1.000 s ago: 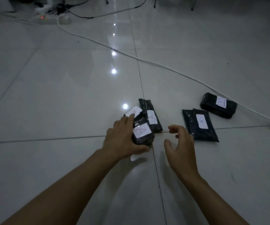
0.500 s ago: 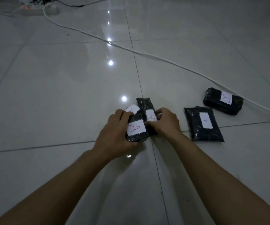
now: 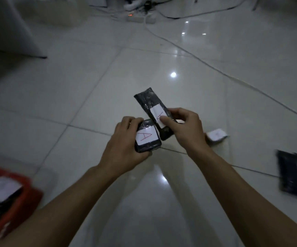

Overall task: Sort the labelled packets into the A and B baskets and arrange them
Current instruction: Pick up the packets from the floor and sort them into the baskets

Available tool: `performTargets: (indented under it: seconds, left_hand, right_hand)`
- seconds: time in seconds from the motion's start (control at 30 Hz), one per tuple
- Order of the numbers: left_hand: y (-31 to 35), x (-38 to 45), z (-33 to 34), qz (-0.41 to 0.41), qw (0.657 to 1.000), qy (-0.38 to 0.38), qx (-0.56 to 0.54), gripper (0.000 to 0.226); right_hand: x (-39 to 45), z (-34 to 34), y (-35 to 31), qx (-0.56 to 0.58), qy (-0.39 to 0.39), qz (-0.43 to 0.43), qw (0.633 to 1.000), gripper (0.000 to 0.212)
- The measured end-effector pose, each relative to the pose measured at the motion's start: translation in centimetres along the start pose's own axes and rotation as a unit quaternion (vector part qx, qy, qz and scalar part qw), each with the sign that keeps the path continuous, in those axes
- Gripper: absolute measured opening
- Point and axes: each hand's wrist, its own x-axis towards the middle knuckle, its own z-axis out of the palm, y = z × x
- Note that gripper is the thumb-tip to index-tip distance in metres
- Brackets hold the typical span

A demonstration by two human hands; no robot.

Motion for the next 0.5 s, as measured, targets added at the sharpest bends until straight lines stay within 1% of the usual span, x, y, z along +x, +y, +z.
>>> performTargets:
  seconds: [0.13, 0.27, 0.37, 0.5]
  left_hand:
    - [-5.6, -5.7, -6.3, -0.105, 0.992, 0.062, 0.033, 0.079]
    - [-10.1, -13.2, -12.6, -0.175, 0.974, 0.125, 0.07, 0.078]
    - [-11.6, -19.3, -16.6, -0.236, 0.954, 0.17, 0.078, 0.08]
    - [-12.2, -26.9, -19.1, -0.301, 0.928, 0.215, 0.049, 0.084]
  right_hand:
    - [-1.4, 9.3, -2.9, 0.022, -0.121, -0.015, 0.992, 0.021]
    - [-4.1, 17.6, -6.0, 0.009, -0.239, -0.047, 0.97, 0.03]
    - [-7.5, 23.5, -8.3, -0.002, -0.316, -0.074, 0.946, 0.038]
    - [-12.4, 29.8, -10.3, -0.023, -0.386, -0.109, 0.916, 0.032]
